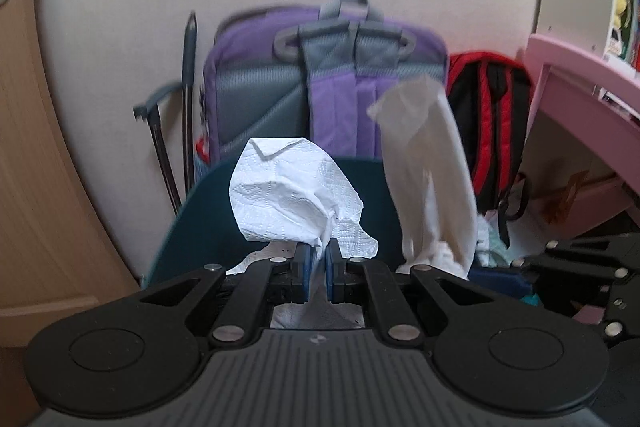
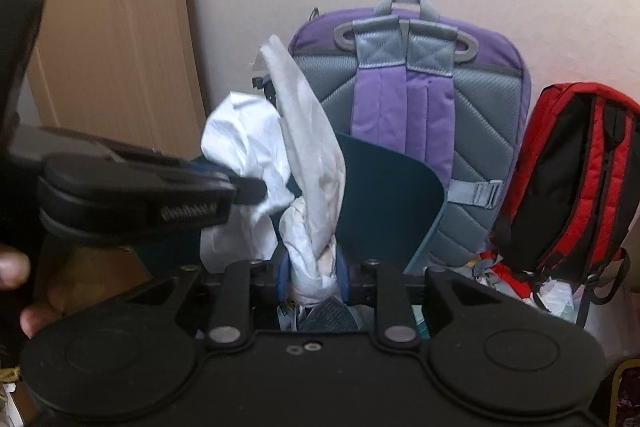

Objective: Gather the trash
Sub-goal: 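Open both grippers inside the teal bin to drop the tissues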

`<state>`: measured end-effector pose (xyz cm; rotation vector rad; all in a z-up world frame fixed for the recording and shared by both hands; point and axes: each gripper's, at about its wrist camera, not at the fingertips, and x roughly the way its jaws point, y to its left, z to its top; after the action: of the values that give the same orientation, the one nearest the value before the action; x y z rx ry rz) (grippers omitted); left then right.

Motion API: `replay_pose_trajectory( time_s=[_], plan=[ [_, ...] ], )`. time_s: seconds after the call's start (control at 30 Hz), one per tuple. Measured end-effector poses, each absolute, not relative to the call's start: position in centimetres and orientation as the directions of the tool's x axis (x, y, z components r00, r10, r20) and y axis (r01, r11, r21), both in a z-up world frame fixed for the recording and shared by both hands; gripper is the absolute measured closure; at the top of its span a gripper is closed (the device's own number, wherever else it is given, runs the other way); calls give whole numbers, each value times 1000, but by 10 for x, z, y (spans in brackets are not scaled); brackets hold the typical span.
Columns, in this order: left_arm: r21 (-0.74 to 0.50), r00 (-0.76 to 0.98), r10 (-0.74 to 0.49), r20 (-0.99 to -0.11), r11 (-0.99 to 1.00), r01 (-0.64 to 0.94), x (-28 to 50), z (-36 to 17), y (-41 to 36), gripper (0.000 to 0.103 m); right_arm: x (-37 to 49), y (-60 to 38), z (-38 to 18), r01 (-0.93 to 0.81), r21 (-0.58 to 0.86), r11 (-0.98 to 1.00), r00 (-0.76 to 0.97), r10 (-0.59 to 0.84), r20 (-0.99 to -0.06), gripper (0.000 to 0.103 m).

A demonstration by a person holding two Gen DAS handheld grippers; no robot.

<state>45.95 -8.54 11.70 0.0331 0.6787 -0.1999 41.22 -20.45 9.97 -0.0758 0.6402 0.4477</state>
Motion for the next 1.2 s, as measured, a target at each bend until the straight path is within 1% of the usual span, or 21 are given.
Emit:
replay_pose_trajectory(
  time_s=[0.3, 0.37, 0.43, 0.57, 0.6, 0.7, 0.77, 0.83, 0.93, 1.2],
  plan=[
    [-64, 700, -178, -691, 981, 185, 475, 83, -82, 95, 423, -202, 86, -411, 55, 910, 702, 355, -618, 72],
    [-76, 691, -177, -700, 982, 174, 477, 80, -81, 93, 423, -203, 85, -409, 50, 911, 701, 349, -621, 72],
    [-87, 685, -181, -706, 982, 170, 477, 77, -81, 91, 423, -204, 85, -407, 45, 912, 703, 344, -623, 68],
    [-102, 682, -187, -707, 981, 163, 474, 78, -80, 90, 419, -204, 89, -408, 34, 912, 710, 340, -617, 63],
    [-103, 683, -188, -706, 981, 163, 473, 79, -80, 87, 418, -204, 91, -406, 30, 913, 712, 337, -616, 62],
    [-99, 693, -185, -697, 982, 163, 466, 86, -81, 71, 412, -206, 97, -406, 29, 914, 717, 338, -610, 61],
    [-94, 703, -176, -689, 984, 154, 460, 92, -81, 65, 406, -208, 102, -402, 30, 915, 723, 337, -603, 61],
    [-95, 712, -171, -682, 985, 145, 453, 98, -79, 55, 401, -211, 109, -399, 32, 917, 728, 337, -596, 60],
    [-87, 730, -165, -664, 986, 144, 439, 111, -79, 45, 388, -218, 120, -397, 43, 917, 736, 347, -581, 57],
    [-77, 774, -171, -609, 985, 157, 393, 152, -84, 33, 347, -232, 150, -379, 58, 923, 775, 351, -525, 51]
  ],
)
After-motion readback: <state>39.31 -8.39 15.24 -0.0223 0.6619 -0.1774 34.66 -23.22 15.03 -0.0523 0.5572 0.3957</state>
